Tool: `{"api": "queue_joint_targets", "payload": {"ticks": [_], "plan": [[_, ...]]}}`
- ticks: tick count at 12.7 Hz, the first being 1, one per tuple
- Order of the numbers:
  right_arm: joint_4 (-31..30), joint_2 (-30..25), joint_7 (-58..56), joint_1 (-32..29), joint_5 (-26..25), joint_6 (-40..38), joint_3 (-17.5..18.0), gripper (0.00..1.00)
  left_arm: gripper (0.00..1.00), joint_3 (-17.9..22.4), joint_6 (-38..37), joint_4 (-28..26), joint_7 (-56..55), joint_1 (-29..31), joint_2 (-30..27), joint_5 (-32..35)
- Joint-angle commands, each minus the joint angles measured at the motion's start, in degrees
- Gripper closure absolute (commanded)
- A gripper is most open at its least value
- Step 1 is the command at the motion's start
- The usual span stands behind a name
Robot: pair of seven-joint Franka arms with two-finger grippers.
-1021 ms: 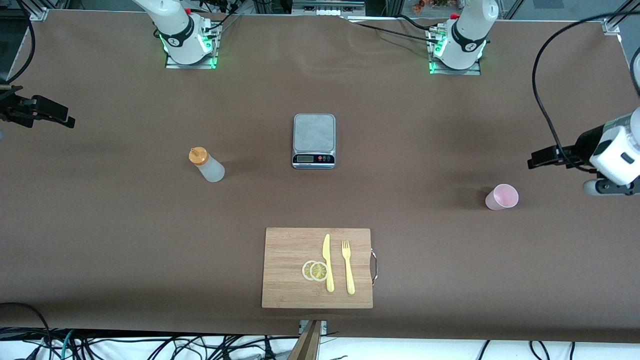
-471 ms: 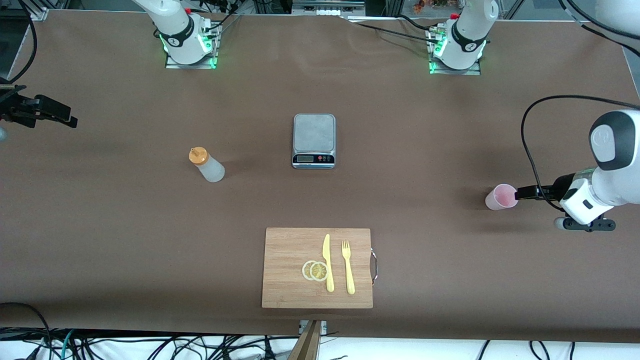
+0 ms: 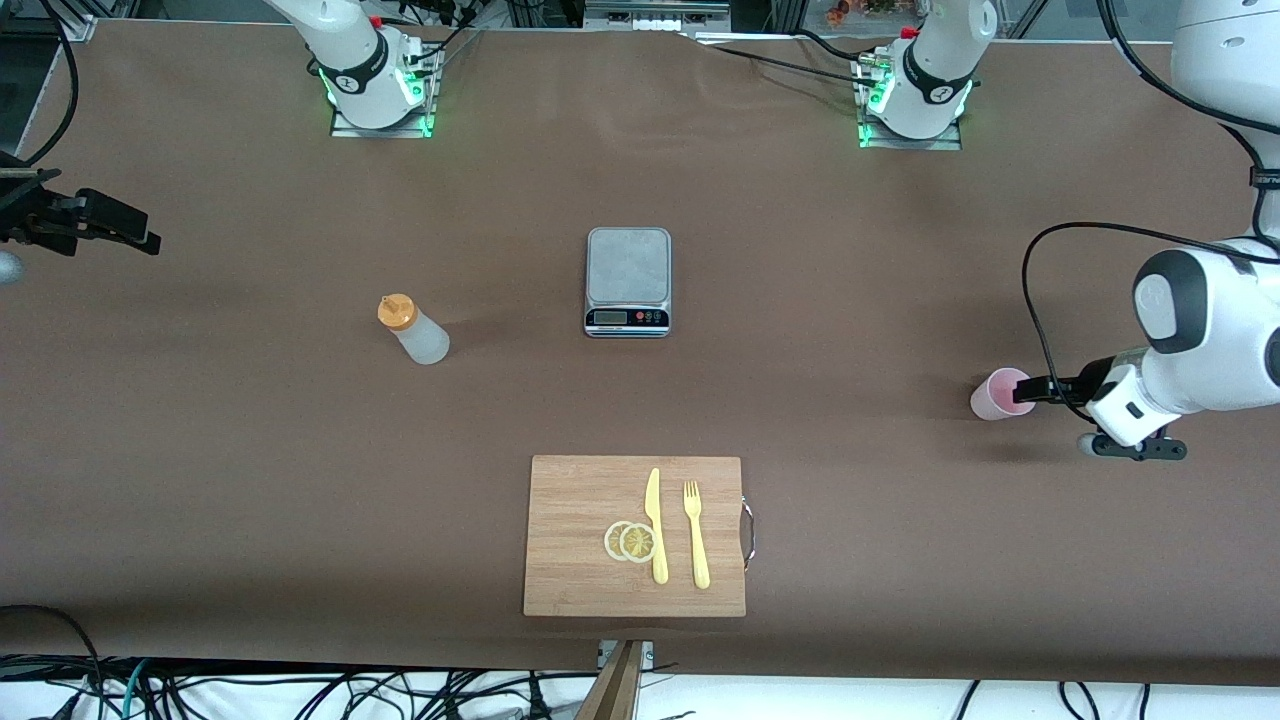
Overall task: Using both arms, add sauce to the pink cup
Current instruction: 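Reach the left gripper down to the pink cup and grasp it, then carry the pink cup with the left gripper onto the scale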
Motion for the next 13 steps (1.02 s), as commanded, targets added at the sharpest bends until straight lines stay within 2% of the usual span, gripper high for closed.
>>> {"api": "queue_joint_targets", "payload": {"ticks": [1,5,7,8,10,11,12,13], "plan": [[0.6,-0.5,-0.3,0.1,-0.6,-1.1,0.1,0.0,0.04,0.4,3.0,-3.9,1.4,-0.3,-1.2,3.1],[0.6,-0.5,-0.4,0.1,-0.7,-1.1,0.1,0.0,0.06,0.6,7.1,-6.6,3.1,-0.2,-1.2,3.2],[0.6,-0.5,-0.3,0.1,-0.7,-1.1,0.3,0.0,0.13,0.6,7.7,-7.1,3.7,-0.2,-1.2,3.2],[0.6,-0.5,-0.3,0.1,-0.8,-1.1,0.3,0.0,0.26,0.6,8.0,-7.2,4.6,-0.2,-1.1,3.2],[0.6,-0.5,-0.3,0.1,-0.8,-1.1,0.3,0.0,0.73,0.6,8.1,-7.1,4.6,-0.2,-1.1,3.2],[0.6,-0.5,-0.3,0.1,-0.8,-1.1,0.3,0.0,0.92,0.6,8.1,-7.1,4.6,-0.2,-1.1,3.1],[0.7,-0.5,-0.3,0.2,-0.8,-1.1,0.3,0.0,1.0,0.6,8.1,-7.1,4.6,-0.2,-1.1,3.2],[0.7,-0.5,-0.3,0.2,-0.8,-1.1,0.3,0.0,1.0,0.6,8.1,-7.1,4.6,-0.2,-1.1,3.1]]}}
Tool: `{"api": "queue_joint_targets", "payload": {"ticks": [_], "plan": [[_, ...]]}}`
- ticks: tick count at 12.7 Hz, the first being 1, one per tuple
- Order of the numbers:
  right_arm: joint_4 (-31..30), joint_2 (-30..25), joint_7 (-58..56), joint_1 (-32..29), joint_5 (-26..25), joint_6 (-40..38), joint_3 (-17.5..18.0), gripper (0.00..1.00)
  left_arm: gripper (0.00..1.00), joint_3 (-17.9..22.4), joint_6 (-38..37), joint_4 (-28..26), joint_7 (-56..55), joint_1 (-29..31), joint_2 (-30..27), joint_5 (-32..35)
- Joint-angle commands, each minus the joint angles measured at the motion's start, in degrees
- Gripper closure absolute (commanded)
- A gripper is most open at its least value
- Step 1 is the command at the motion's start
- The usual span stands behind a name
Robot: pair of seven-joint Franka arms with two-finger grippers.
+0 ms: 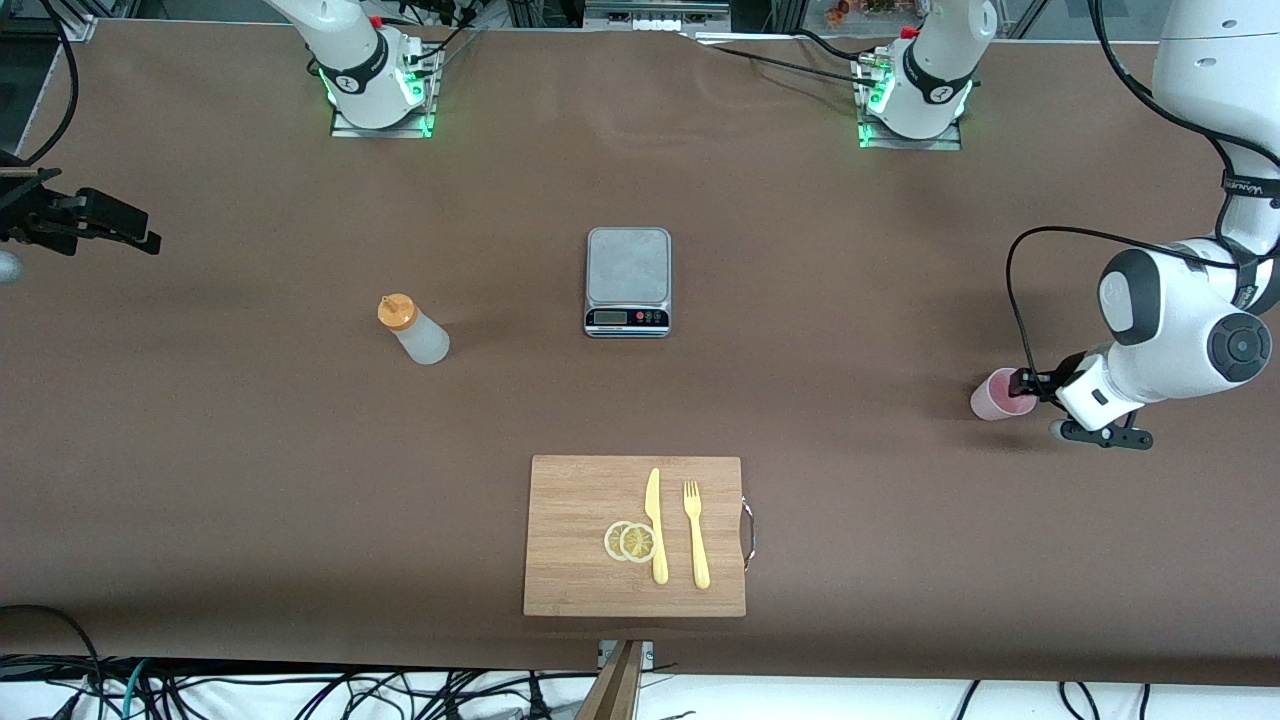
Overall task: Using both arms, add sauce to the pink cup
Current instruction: 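Carry the pink cup with the left gripper onto the scale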
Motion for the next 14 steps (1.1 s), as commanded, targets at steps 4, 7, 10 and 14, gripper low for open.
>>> {"api": "queue_joint_targets", "payload": {"ticks": [4,7,10,14], "plan": [[0.7,-0.4,-0.1,0.2,-0.8,-1.0,0.3,0.0,1.0,0.4,0.7,-1.0,1.2,-0.2,-1.0,0.9],[0.7,-0.4,-0.1,0.2,-0.8,-1.0,0.4,0.0,1.0,-0.2,-2.7,0.6,0.2,-2.0,-3.0,0.1],[0.7,-0.4,0.0,0.2,-0.8,-1.1,0.4,0.0,1.0,-0.7,-5.6,2.2,-0.7,-6.6,-4.7,-6.6],[0.7,-0.4,0.0,0.2,-0.7,-1.0,0.4,0.0,1.0,-0.7,-6.5,2.5,-2.3,-16.6,-5.6,-15.9]]}}
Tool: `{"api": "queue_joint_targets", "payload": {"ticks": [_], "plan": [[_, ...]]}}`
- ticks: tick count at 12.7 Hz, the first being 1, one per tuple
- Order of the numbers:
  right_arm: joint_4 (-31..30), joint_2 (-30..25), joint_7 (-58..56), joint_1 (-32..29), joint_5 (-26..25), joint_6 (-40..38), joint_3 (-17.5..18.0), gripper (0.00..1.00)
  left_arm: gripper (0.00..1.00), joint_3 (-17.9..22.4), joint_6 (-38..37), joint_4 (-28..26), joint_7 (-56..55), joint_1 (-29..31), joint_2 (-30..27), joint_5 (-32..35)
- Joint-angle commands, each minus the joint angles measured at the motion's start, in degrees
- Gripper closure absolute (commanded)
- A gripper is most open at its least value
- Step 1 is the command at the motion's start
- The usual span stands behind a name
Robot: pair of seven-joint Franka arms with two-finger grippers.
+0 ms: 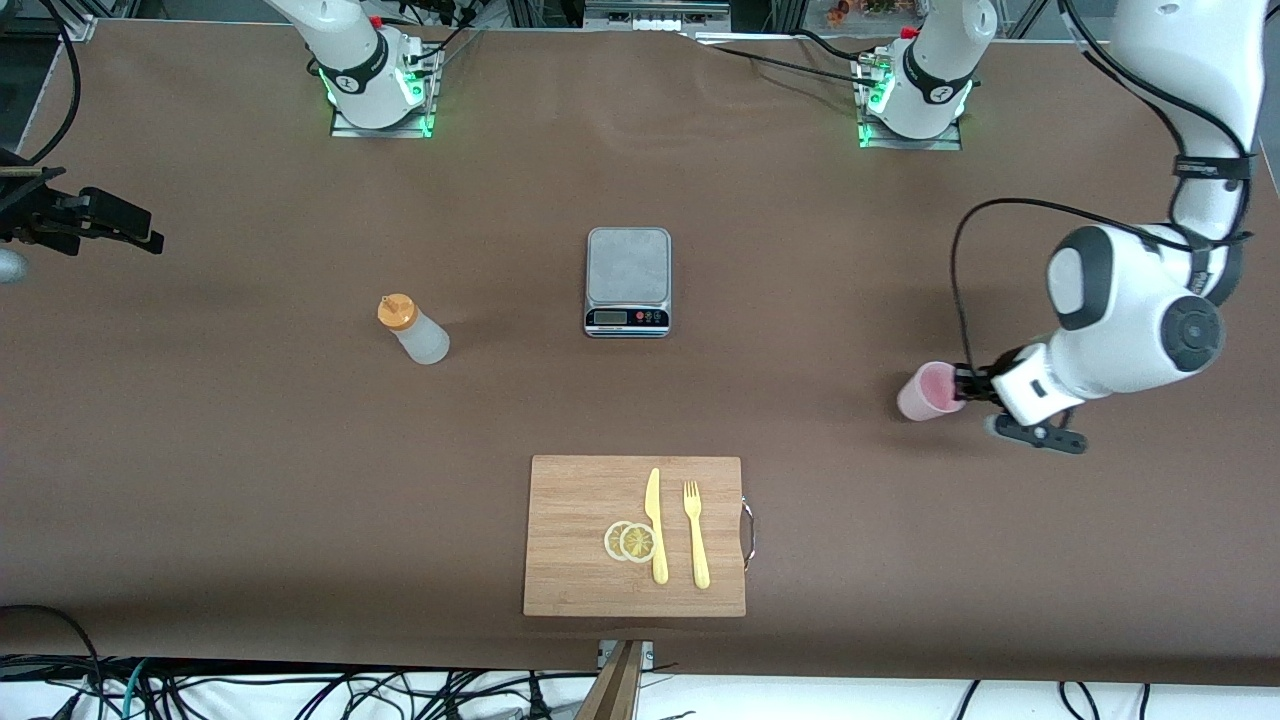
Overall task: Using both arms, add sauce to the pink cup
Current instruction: 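Carry the pink cup with the left gripper onto the scale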
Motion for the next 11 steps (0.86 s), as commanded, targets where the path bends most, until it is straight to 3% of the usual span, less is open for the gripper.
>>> {"api": "queue_joint_targets", "payload": {"ticks": [1,5,11], "plan": [[0.7,-0.4,0.0,0.2,-0.7,-1.0,0.1,0.0,1.0,0.6,-2.4,0.1,-4.8,-6.1,-0.7,-5.4],[0.7,-0.4,0.0,0.2,-0.7,-1.0,0.1,0.0,1.0,-5.5,-2.5,0.2,-22.2,-11.6,-0.7,-5.5],[0.7,-0.4,0.0,0.2,-0.7,-1.1,0.1,0.0,1.0,-17.4,-0.2,-0.1,-45.3,-12.4,-0.7,-4.8]]}}
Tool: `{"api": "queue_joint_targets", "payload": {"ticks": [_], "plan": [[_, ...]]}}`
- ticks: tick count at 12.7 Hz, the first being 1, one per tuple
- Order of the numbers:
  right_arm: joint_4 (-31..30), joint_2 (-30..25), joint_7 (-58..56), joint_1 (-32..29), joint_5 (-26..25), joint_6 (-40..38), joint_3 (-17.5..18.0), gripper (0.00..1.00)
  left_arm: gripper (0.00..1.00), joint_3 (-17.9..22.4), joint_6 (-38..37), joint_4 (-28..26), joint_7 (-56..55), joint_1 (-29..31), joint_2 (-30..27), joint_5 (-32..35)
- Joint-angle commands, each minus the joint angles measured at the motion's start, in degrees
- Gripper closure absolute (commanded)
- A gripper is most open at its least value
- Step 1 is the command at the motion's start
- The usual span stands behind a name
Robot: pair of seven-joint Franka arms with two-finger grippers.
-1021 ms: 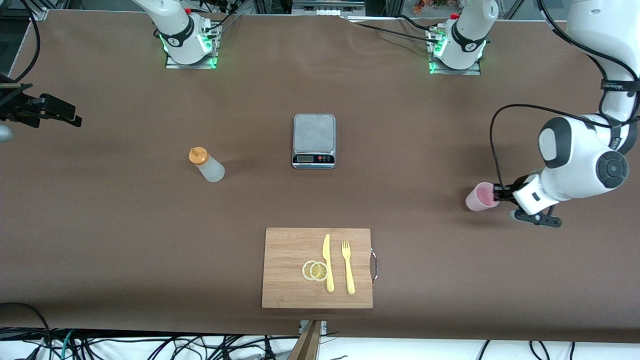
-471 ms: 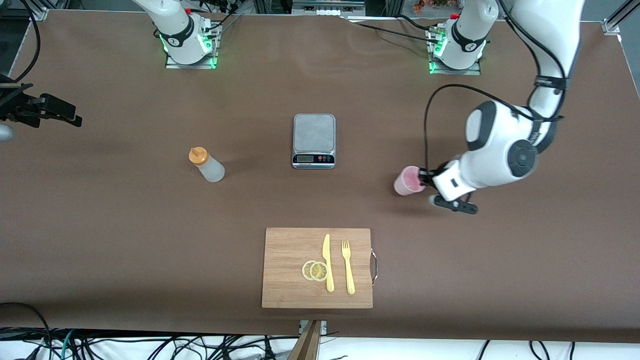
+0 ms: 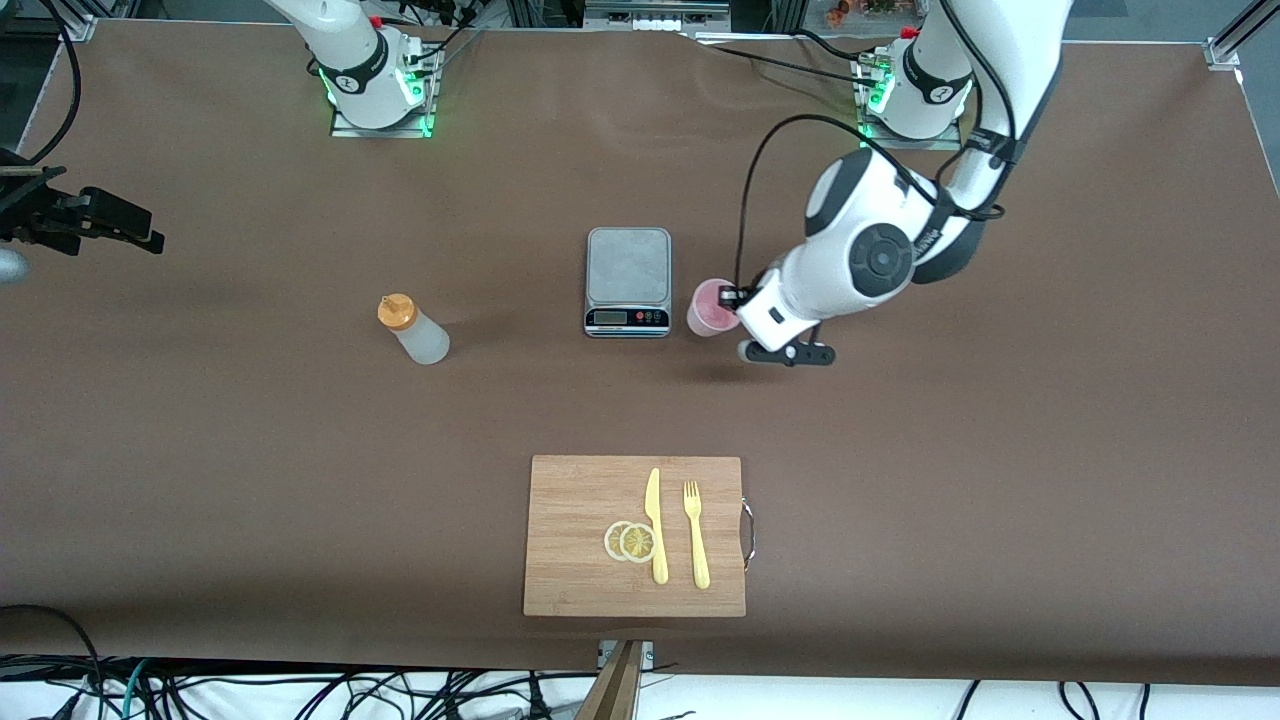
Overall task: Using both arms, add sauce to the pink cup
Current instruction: 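Carry the pink cup with the left gripper onto the scale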
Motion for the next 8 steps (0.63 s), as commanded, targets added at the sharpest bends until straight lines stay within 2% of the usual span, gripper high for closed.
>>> {"api": "queue_joint_targets", "payload": {"ticks": [1,5,8], "plan": [[0.6,-0.4,0.0,0.1,-0.6,-1.1,0.1,0.0,1.0,-2.8,2.7,-0.6,-8.6,-1.2,-0.7,-0.4],[0.6,-0.4,0.1,0.1,-0.6,-1.1,0.5,0.0,1.0,-3.0,3.3,-1.5,-19.3,-6.2,-0.6,5.3],[0.7,-0.4,0.0,0.1,-0.6,-1.1,0.4,0.0,1.0,-3.0,6.4,-2.9,-25.3,-8.1,-0.5,6.1]]}}
